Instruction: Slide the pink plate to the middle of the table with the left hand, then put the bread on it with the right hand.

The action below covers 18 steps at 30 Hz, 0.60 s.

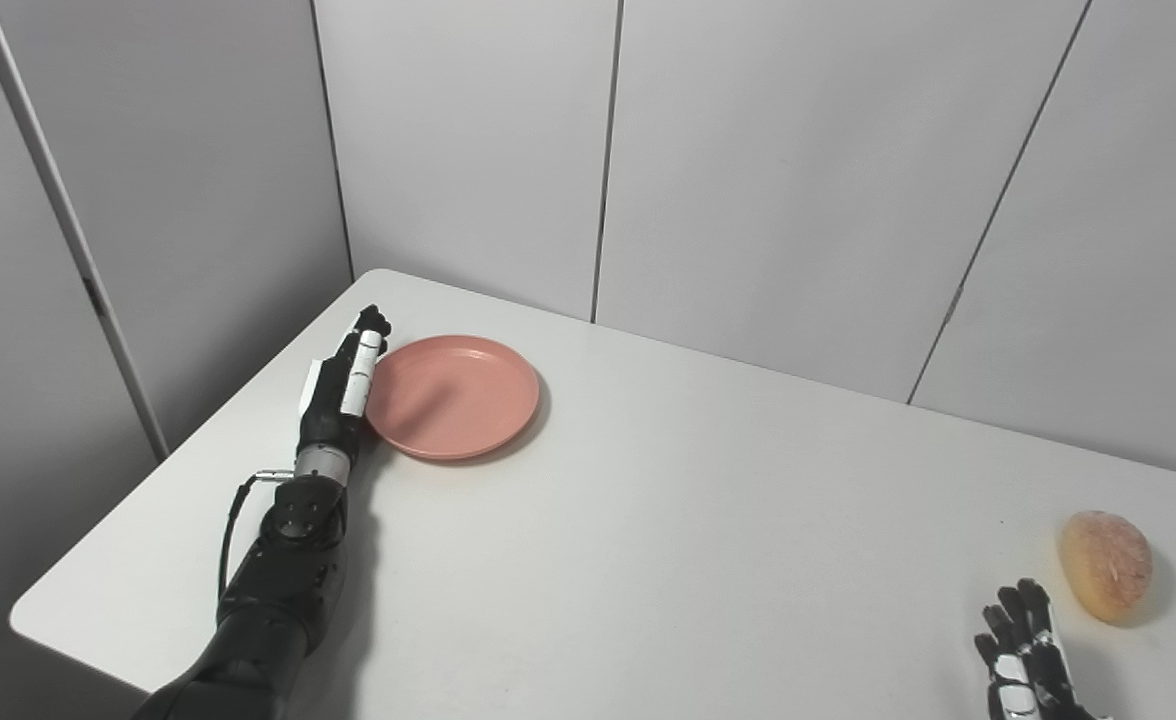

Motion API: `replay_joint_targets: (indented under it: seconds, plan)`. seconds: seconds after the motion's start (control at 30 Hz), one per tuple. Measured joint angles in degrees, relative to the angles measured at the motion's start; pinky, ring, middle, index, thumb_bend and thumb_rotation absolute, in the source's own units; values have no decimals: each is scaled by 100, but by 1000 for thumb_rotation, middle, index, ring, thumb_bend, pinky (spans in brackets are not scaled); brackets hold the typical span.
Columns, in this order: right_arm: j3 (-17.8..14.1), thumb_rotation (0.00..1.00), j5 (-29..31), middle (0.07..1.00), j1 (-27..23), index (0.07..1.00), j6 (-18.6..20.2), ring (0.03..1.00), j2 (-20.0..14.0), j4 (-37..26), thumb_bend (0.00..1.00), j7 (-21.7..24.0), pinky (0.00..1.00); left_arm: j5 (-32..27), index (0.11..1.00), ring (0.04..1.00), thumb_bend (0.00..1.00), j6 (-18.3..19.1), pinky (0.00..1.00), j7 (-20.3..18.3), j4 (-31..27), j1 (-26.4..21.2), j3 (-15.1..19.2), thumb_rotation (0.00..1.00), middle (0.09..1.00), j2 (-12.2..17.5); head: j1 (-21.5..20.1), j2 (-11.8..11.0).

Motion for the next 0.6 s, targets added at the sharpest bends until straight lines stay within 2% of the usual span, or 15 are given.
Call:
replay_joint_targets:
  seconds: [0.33,0.43,0.6]
  plan:
    - [16,739,-54,986,8,1000,12,995,15,-75,411,-64,1000,17,920,958,769,-2,998,-3,59,-77,-197,1000,931,-64,-35,26]
    - [15,739,-36,985,8,1000,13,993,15,-75,419,-70,1000,16,916,940,755,-11,966,-1,65,-106,-225,1000,924,-116,-62,18]
    - [18,741,-38,977,8,1000,13,985,9,-74,431,-73,1000,9,920,932,745,-165,961,-7,237,-245,-268,1000,923,-230,-132,26]
